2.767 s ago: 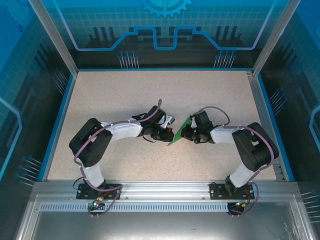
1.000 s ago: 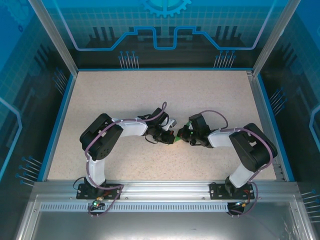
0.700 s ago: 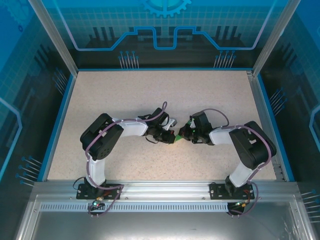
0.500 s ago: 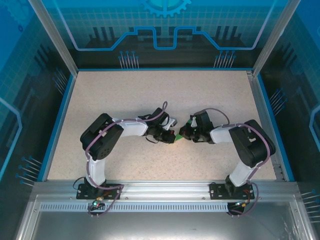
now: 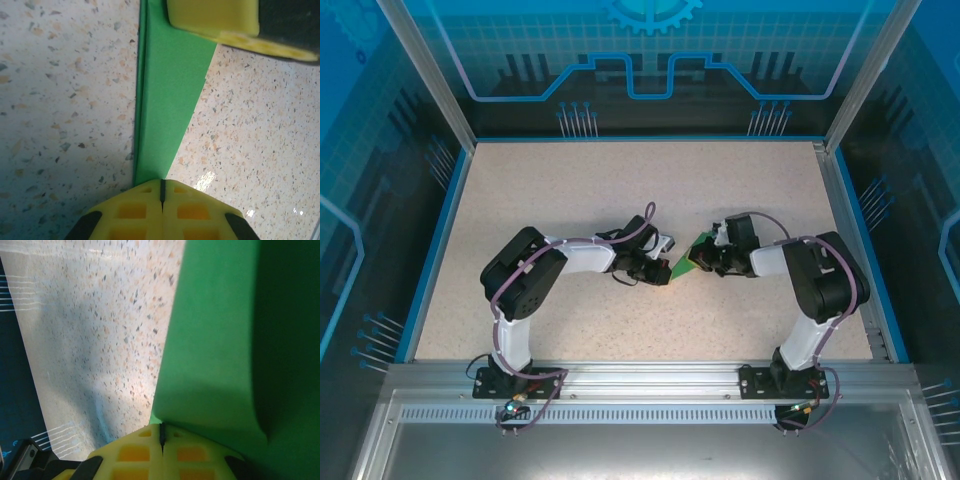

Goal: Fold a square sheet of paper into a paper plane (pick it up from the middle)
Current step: Fold the wing for the fifth time at the center of the table.

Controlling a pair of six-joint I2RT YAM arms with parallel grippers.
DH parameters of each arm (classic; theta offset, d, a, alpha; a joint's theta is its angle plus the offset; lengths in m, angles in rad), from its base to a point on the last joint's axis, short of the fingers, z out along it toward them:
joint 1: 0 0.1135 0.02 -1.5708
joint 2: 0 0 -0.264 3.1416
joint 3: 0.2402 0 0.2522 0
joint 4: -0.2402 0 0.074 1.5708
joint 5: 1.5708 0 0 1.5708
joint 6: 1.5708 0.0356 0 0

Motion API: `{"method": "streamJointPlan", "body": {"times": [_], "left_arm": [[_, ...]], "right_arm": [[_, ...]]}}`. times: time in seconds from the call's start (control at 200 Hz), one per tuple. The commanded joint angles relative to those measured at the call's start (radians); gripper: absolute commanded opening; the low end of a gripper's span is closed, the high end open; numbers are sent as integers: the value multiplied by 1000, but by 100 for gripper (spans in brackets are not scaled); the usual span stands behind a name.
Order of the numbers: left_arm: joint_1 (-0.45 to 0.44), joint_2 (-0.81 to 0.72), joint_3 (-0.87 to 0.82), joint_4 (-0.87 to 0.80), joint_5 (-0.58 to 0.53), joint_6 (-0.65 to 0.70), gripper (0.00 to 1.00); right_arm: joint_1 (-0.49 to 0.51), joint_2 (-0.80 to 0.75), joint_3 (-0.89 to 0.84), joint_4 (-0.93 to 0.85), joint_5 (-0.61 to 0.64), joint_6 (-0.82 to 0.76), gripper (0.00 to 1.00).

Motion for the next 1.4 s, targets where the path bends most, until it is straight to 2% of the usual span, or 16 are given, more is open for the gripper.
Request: {"method": "streamJointPlan", "body": {"times": [0.0,0.52,0.65,0.865,1.02,1.205,1.396], "left_arm": [[16,46,-74,-180,-121,32,0],[28,43,-82,-184,-117,36,0],[29,50,-69,-188,-105,38,0],[29,49,-64,-184,-97,38,0],[29,62,-64,-171,-83,30,0],[30,63,-62,-159,-74,25,0],[30,60,-69,-151,-72,22,0]], "right_arm": [[-92,45,16,-34,122,-44,2],[-210,43,78,-68,74,-77,2],[-207,-20,81,-103,63,-89,2],[-127,-270,17,-237,96,-91,2],[25,-390,-53,-226,152,4,2],[176,-333,-105,-34,222,161,1],[242,-185,-100,145,236,231,1]]}}
